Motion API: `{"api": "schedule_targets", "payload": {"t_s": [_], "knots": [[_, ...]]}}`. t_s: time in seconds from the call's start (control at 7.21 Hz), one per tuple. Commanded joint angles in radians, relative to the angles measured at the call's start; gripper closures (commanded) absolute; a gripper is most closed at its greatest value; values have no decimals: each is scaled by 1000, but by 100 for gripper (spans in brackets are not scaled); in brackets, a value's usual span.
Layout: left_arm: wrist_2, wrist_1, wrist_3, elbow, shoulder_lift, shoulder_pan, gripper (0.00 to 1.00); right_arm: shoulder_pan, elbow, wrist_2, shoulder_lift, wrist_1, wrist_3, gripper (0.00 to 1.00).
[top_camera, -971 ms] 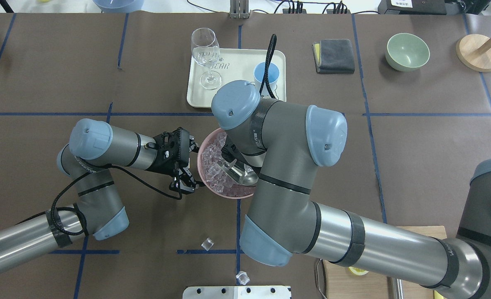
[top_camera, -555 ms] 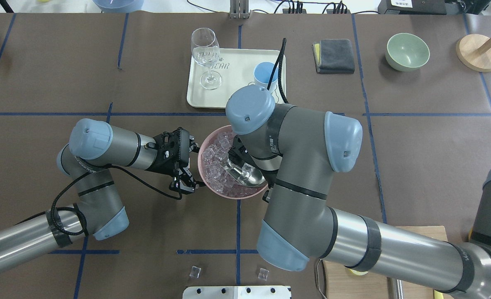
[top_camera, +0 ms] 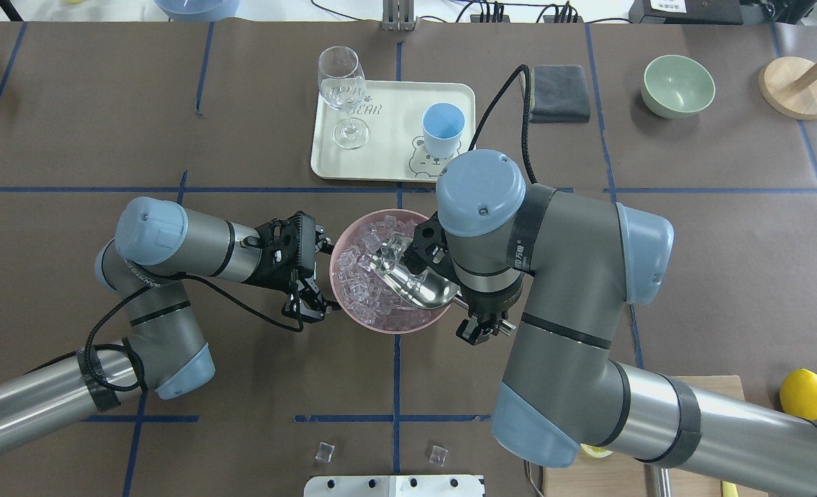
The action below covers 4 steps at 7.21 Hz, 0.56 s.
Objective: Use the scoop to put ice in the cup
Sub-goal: 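Dip the scoop into the ice cubes and lift a scoopful with the right gripper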
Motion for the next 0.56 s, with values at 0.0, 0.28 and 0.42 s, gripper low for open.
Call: {"api": "schedule_targets", "payload": {"t_s": [0.0,0.28,0.42], "knots": [[0,0,0,0,-1,0,0,55,61,69,-15,35,27,100],[0,0,0,0,-1,0,0,133,78,164,-13,23,140,100],[0,-1,0,0,-1,0,0,162,78,207,4,-31,259,100]]}}
